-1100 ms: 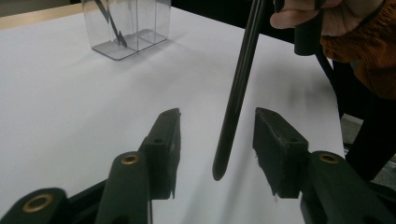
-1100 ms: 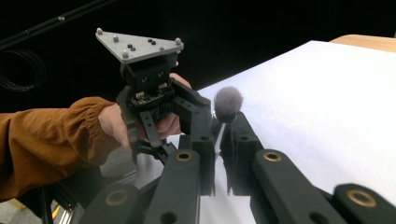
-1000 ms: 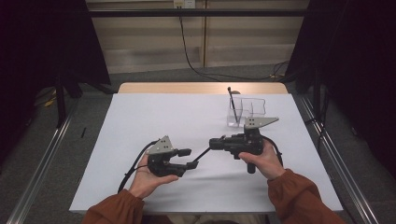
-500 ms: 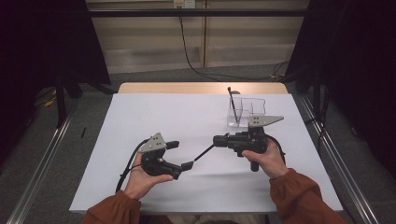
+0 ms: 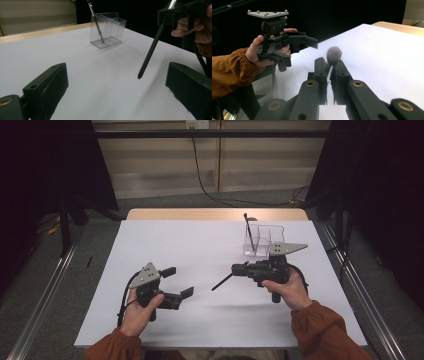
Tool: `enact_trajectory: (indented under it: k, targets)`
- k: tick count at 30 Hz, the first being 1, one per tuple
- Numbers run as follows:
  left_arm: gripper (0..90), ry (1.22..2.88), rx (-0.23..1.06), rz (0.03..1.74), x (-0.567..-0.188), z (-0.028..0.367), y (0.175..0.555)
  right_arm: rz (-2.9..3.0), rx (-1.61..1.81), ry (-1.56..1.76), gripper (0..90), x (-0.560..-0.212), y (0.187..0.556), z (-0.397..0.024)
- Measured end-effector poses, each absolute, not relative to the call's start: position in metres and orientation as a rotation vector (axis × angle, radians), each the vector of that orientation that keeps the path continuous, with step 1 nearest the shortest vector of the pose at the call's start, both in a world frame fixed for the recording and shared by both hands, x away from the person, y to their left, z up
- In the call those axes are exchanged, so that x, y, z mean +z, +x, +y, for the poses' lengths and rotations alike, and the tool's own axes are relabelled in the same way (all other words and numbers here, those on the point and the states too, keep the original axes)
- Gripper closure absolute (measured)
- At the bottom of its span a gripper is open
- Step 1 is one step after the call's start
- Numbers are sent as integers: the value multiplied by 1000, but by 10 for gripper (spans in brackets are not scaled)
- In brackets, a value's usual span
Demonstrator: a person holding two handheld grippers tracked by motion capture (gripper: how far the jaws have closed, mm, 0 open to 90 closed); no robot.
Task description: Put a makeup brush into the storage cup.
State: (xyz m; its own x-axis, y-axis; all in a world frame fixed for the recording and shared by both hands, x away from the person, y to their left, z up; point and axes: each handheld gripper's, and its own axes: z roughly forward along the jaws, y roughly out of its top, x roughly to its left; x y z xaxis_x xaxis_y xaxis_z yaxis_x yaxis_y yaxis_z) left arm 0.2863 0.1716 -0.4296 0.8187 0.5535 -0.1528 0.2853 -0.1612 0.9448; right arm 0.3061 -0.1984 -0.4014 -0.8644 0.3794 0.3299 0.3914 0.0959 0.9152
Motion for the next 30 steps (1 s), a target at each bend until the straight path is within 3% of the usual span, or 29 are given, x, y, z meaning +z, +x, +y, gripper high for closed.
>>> enact_trajectory:
  k: [12, 30]
  targets:
    - [42, 1693, 394, 699, -427, 204, 274, -2340, -1961, -842, 834, -398, 304, -207]
    - [41, 1649, 466, 784, -435, 233, 258, -2391, -1961, -912, 834, -396, 301, -223]
